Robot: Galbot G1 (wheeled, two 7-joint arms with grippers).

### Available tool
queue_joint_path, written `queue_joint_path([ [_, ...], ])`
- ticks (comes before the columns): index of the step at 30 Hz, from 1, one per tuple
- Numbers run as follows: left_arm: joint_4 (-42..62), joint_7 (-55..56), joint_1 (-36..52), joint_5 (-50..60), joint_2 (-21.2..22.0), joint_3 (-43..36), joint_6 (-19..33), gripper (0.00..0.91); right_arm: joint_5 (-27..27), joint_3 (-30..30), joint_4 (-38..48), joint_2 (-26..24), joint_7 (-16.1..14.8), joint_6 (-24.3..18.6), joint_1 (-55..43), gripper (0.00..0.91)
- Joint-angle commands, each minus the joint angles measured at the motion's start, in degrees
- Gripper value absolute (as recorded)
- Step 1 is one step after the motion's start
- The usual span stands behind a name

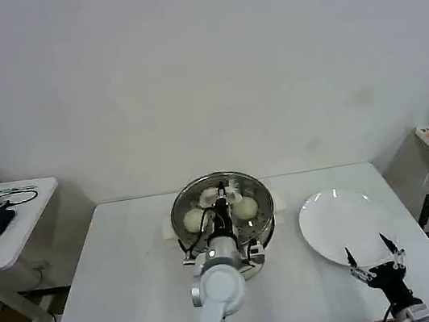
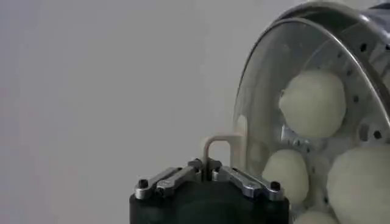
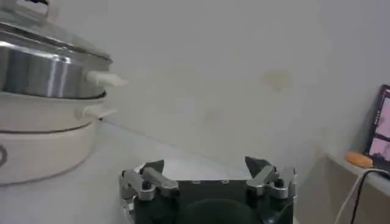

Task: Take steamed baozi put them in steamer then cover it.

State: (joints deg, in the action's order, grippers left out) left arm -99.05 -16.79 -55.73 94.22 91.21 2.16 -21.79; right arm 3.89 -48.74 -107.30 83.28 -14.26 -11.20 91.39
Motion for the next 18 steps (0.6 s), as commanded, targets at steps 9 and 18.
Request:
queue_joint_path([
  [9,0.4,1.2,-0.3,-1.1,0.4,0.4,0.3,0.907,0.1,0.4,-0.2,0.1,-0.1,0.0,0.3,0.907],
  [18,-5.5,1.0,-2.2,-5.5,-1.9,0.0,-0.2,0.907,0.2,0.7,-0.1,0.1,-0.1,0.0,0.3,0.907],
])
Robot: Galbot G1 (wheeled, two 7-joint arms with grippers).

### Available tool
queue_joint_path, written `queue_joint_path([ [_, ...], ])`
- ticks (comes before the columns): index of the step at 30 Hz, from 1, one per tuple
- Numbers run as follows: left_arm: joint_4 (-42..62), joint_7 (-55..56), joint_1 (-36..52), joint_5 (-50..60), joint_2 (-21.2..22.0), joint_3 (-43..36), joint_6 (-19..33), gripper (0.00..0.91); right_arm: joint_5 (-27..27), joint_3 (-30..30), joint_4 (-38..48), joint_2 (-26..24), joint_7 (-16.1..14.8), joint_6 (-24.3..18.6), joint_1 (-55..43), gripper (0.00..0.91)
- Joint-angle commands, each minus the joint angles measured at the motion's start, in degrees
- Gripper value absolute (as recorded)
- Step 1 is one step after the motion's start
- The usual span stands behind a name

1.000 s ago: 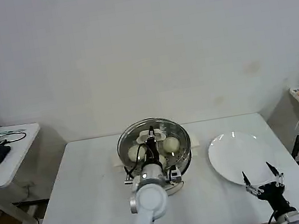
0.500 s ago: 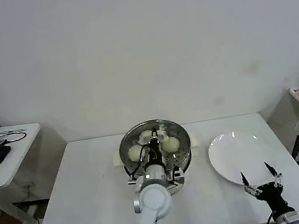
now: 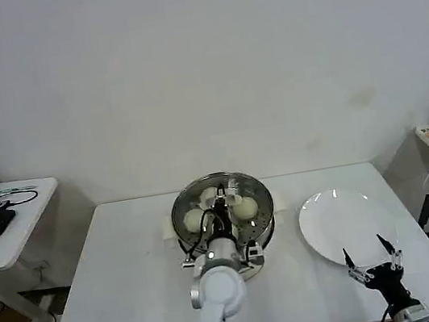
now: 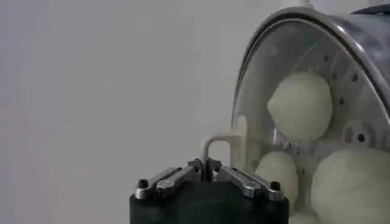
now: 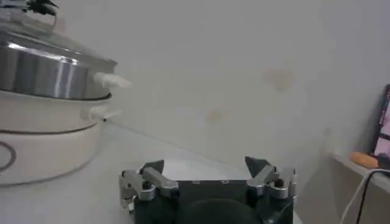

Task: Take steamed baozi put them in steamer then cover it.

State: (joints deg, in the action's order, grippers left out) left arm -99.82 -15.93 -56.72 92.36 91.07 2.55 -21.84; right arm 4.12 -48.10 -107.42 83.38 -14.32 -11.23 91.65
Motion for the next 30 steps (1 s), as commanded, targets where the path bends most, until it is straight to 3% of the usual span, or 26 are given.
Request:
queue_joint_path([
  [1,-5.5,0.1,-1.7,-3.9,-2.2,-0.4,-0.1,0.907,0.1,0.1,0.0,0.0,0.0,0.0,0.0,0.907],
  [7,-13.0,0.8,-5.1,-9.1,-6.5,0.2,0.2,0.907,0.2,0.3,0.0,0.1,0.2,0.0,0.2,0.907],
  [10,-18.3,3.4,-8.1,-16.6,-9.8,1.6,2.7,0.907,0.1,0.3,-0.1,-0.1,0.5,-0.1,0.5,0.907],
  [14,-28.0,4.8,-15.0,-32.8,-16.6,3.7,5.0,0.907,0.1,0.0,0.5,-0.3,0.9,-0.4,0.6,0.907],
  [19,-33.9,9.2,-24.6,-51.3,-20.6,7.2,11.0,0.907,0.5,0.5,0.9,0.0,1.1,-0.9,1.2,0.907],
  [25,-32.2,21.3,-31.3,-80.5,-18.0,18.7,18.9,0.907,0.5,1.3,-1.2,0.2,1.1,-0.7,2.7,0.907],
  [30,-29.0,30.0,-34.9,-91.4,-14.9,26.4,23.9,0.907,-2.9,2.7,-4.0,-0.9,1.1,1.6,4.7,0.907],
])
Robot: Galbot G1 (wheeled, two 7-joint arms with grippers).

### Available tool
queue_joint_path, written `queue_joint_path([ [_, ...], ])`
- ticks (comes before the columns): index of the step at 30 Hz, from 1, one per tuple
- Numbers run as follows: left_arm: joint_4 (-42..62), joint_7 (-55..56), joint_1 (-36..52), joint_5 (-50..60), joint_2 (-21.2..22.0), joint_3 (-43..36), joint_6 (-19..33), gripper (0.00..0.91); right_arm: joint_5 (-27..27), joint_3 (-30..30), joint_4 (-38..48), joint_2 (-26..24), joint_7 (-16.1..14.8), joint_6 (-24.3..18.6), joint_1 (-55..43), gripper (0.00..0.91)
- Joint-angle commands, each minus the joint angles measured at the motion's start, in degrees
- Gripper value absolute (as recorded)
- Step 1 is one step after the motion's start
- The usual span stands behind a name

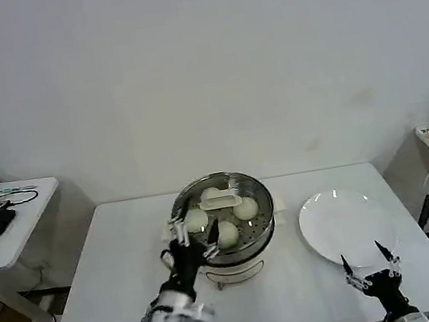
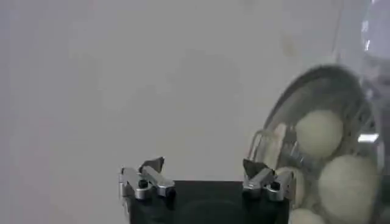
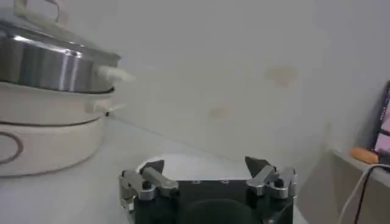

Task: Take steamed baozi put them in steamer then cover it.

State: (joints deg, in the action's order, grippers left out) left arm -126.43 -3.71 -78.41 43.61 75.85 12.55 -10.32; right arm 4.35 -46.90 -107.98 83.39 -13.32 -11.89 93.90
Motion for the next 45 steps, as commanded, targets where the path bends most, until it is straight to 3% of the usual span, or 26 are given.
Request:
queue_joint_path([
  [1,-2.0,17.4,-13.8,-44.0,1.1,17.6,13.4,0.907,-4.3,2.0,-3.9,-1.2,0.3,2.7,2.9,0.907],
  [5,-1.2,17.4,-18.0,-45.7,3.3,19.6,14.2,0.907,-7.0,4.5,-5.4,-2.7,2.6,5.8,5.3,0.907],
  [11,7.2,17.3,-21.2,-43.7,5.1,20.4,13.9,0.907,-13.3,7.3,-9.9,-5.7,2.9,8.5,9.6,0.907],
  [15,5.8,14.7,-24.6,-41.6,6.5,20.7,14.4,0.907,-13.1,7.4,-11.4,-6.0,4.9,9.4,10.4,0.907],
  [36,2.8,11.7,-30.3,-37.8,8.5,20.5,14.8,0.907,-12.1,12.5,-12.9,-6.9,6.9,12.8,10.8,0.907],
  [39,3.6,11.9,-30.4,-36.0,8.8,20.6,14.7,0.907,-10.9,13.0,-13.0,-6.5,10.0,15.2,10.4,0.907],
  [41,4.0,12.1,-30.1,-35.4,8.8,20.9,14.4,0.907,-8.7,13.0,-12.9,-6.6,10.3,17.4,10.4,0.907],
  [45,3.9,11.8,-29.9,-35.5,8.5,21.2,13.4,0.907,-10.1,13.9,-12.8,-7.0,10.0,15.6,10.4,0.907],
])
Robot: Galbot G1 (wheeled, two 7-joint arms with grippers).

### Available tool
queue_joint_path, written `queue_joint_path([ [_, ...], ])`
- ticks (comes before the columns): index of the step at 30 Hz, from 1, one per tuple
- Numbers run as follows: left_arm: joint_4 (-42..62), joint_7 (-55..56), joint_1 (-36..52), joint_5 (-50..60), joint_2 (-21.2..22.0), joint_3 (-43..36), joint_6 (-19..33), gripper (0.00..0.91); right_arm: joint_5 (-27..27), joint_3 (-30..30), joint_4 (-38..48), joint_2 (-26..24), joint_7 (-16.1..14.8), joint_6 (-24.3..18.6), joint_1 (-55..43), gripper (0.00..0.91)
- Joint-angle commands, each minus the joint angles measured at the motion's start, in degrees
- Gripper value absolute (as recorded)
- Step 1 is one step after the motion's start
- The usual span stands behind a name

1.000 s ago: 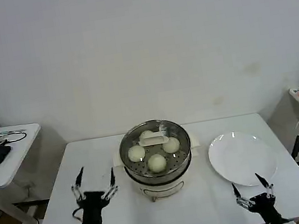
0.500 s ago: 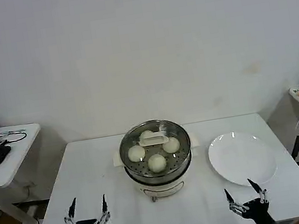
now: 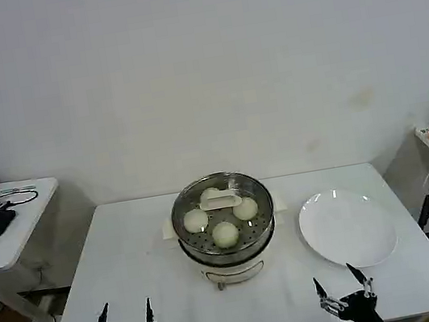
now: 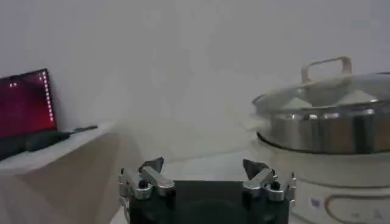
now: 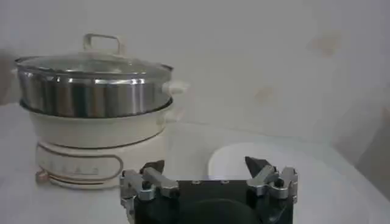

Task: Take steamed baozi put them in steamer then cover it.

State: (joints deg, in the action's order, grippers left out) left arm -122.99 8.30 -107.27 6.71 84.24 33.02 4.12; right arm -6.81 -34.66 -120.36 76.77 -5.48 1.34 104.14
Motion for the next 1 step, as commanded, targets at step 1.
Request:
queue_joint_path([
  [1,0.4,-0.3,-1.0,1.3,0.1,0.7,-1.3,0.907,1.0,1.7,-0.4,-0.4,2.1,2.0,0.1,0.907],
])
